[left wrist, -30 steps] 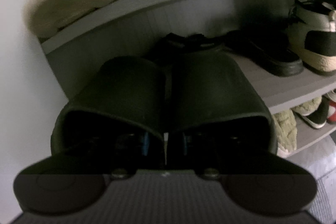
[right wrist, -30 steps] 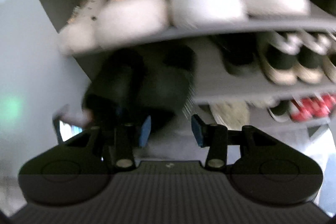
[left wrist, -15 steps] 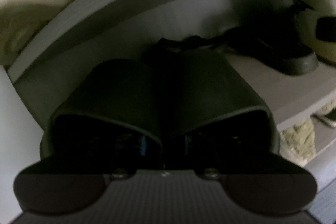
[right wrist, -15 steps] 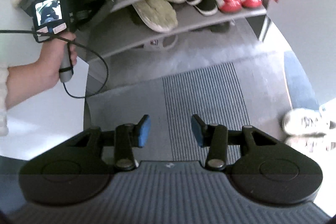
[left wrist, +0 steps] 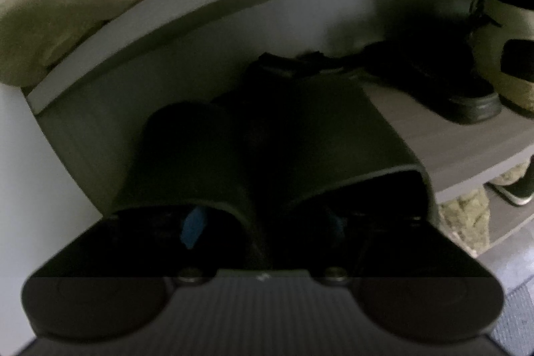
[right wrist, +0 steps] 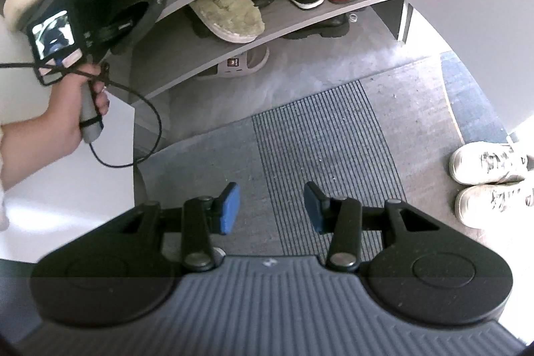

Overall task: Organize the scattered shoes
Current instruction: 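Withdraw the right gripper from the cabinet toward the white sneakers on the doormat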

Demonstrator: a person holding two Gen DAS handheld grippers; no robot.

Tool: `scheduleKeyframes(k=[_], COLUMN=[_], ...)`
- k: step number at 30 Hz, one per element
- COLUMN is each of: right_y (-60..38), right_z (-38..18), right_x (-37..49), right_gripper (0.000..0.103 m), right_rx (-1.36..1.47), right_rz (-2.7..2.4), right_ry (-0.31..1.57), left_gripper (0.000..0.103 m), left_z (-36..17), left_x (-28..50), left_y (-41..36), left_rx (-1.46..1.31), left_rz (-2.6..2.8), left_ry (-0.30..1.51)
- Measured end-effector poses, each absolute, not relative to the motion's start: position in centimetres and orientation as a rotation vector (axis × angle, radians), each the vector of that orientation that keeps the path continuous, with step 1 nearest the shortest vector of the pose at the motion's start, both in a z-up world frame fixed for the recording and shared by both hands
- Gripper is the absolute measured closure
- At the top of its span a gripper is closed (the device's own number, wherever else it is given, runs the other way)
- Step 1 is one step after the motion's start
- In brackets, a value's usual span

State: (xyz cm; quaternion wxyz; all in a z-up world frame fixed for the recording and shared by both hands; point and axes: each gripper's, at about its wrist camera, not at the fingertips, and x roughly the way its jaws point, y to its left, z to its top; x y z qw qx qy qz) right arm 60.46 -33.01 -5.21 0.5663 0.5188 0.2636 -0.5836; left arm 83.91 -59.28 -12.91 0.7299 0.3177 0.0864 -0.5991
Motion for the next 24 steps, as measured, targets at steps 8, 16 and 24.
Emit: scheduleKeyframes(k=[8, 16, 24], right_y=[-31.4, -28.8, -24.6], right_z=[-5.2, -5.5, -8.9], right_x=[58.4, 54.9, 45.2], right_gripper=[0.057, 0.057, 0.012], right_rx=[1.253, 1.323, 1.522], right_rz=[-1.412, -1.492, -1.681], right_ry=[0.591, 0.529, 0.356], left_gripper=[0.012, 0.001, 0.001], left_z=[-11.8, -9.3, -9.7], left_x=[83.2, 81.4, 76.8], left_y=[-56.9, -52.1, -44.1], left_rx=[0.691, 0.679, 0.746], left_rz=[-1.314, -1.3, -1.265], left_ry=[0.189, 0.204, 0.484])
